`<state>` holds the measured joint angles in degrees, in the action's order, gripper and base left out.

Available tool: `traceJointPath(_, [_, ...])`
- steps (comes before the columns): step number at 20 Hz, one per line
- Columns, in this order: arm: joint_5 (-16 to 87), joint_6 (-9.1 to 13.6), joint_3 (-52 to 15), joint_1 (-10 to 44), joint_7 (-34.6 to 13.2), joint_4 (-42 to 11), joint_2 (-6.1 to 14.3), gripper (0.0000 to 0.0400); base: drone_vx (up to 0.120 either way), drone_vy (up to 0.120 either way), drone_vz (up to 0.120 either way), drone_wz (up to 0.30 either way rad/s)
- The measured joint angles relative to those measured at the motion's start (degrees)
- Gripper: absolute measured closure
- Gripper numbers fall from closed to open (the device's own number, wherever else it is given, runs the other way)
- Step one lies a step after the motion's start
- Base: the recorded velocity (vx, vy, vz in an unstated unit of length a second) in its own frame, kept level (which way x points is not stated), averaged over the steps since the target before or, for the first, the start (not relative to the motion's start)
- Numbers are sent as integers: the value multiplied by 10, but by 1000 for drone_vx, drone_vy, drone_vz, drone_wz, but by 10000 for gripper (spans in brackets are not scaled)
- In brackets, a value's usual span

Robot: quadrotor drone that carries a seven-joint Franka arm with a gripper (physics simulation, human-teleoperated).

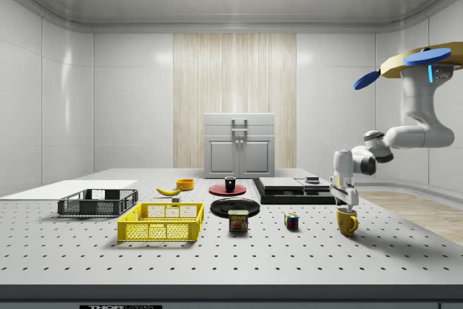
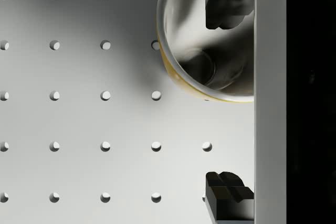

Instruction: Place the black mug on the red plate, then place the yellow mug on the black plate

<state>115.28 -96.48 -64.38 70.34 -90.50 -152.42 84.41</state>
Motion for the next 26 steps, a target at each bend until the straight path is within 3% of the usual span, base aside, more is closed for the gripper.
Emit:
traceJointPath(12, [32, -21, 36, 8, 6, 24, -6, 0, 0, 3, 0, 0])
traceJointPath(26, [26, -17, 27, 23, 10, 44, -16, 0, 0, 0, 0, 0])
